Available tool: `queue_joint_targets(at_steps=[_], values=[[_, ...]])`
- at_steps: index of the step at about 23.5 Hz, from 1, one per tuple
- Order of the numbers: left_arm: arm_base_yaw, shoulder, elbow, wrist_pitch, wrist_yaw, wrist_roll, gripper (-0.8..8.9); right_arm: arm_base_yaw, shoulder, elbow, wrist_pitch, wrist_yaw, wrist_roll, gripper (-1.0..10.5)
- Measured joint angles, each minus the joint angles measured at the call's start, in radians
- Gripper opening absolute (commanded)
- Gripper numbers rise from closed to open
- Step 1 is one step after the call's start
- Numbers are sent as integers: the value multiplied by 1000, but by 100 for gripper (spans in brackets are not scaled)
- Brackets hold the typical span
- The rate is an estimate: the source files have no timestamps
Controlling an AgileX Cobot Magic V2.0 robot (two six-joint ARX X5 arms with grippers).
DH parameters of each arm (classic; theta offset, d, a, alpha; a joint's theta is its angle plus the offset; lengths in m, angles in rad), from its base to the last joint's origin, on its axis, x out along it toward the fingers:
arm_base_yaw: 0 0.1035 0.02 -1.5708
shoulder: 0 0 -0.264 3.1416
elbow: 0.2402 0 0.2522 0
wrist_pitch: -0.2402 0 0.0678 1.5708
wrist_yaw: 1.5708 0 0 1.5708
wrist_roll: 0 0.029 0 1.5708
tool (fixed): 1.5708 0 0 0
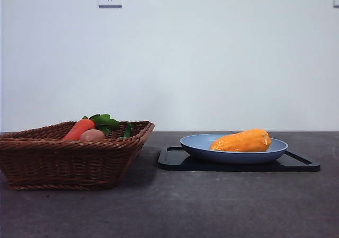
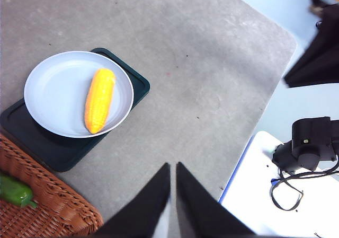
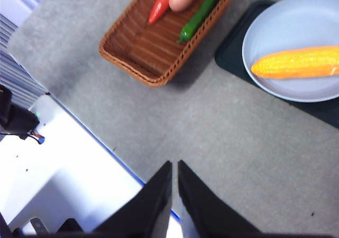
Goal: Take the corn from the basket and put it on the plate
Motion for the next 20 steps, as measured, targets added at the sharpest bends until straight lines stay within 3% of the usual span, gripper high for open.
queue_joint_targets(at_steps=[20], values=[[2, 0, 0, 2, 0, 2, 7, 0, -86, 0, 76, -4, 53, 4]])
